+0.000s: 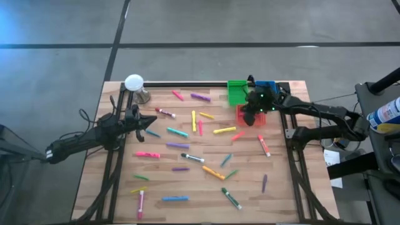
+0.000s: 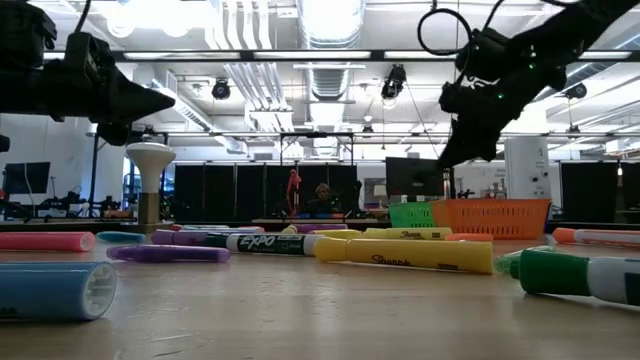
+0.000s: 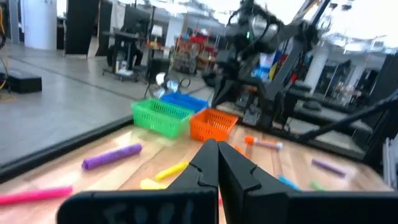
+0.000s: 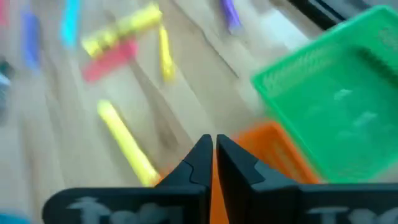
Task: Pick & Place Markers
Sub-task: Put the light blue highlighter pen into the orange bin
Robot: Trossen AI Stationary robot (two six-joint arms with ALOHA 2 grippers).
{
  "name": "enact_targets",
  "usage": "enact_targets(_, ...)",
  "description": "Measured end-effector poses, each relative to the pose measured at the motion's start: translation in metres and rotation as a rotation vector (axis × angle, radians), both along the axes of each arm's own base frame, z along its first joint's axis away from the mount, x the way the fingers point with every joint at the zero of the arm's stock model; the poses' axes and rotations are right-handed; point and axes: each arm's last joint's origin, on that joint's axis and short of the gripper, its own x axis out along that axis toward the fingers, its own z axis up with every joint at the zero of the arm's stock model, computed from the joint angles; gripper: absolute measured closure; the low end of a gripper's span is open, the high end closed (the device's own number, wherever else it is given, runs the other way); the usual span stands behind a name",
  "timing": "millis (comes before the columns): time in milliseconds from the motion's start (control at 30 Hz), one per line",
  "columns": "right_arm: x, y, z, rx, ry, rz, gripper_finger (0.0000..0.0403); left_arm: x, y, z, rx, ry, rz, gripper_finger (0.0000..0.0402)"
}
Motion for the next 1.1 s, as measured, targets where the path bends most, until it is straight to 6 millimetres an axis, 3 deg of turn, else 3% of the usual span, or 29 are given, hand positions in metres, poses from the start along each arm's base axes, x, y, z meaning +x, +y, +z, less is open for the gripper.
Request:
enact_targets(100,0.002,0.000,-0.006,0.045,-0.100,-0.070,0.0385,0.000,0.000,0.003,0.017,-0.021,-0.002,0.0401)
enact_targets(233,0.005,0.005,-0.012,-0.073,-0.303,-0.056,0.0391,0.000,0.000,0.008,-0.027,-0.092,-0.014,0.0401)
enact_targets(367,0.005,0.007,-0.015,-0.082,-0.447,-0.080,0.0393,0.001,-0.002,0.009,-0.093,-0.117,-0.069,0.0401)
enact_targets(467,0.007,0.006,-0.018,-0.055,-0.475,-0.103,0.0388,0.003,0.000,0.007,-0.150,-0.108,-0.032,0.0401)
enact_targets(667,0.015,0.000,-0.015,-0.094,-0.476,-0.083,0.0392,0.005,0.003,0.021,-0.049,-0.229,0.014,0.0401)
enact_targets(900,0.026,-0.006,-0.002,-0.206,-0.479,-0.031,0.0394,0.017,0.006,0.021,-0.116,-0.115,0.010,0.0401)
enact_targets(1033,0.031,-0.009,0.005,-0.244,-0.484,-0.013,0.0394,0.024,0.012,0.026,-0.135,-0.082,0.125,0.0401)
enact_targets(1100,0.032,-0.010,0.007,-0.267,-0.482,-0.001,0.0394,0.027,0.017,0.029,-0.227,-0.097,0.266,0.0398)
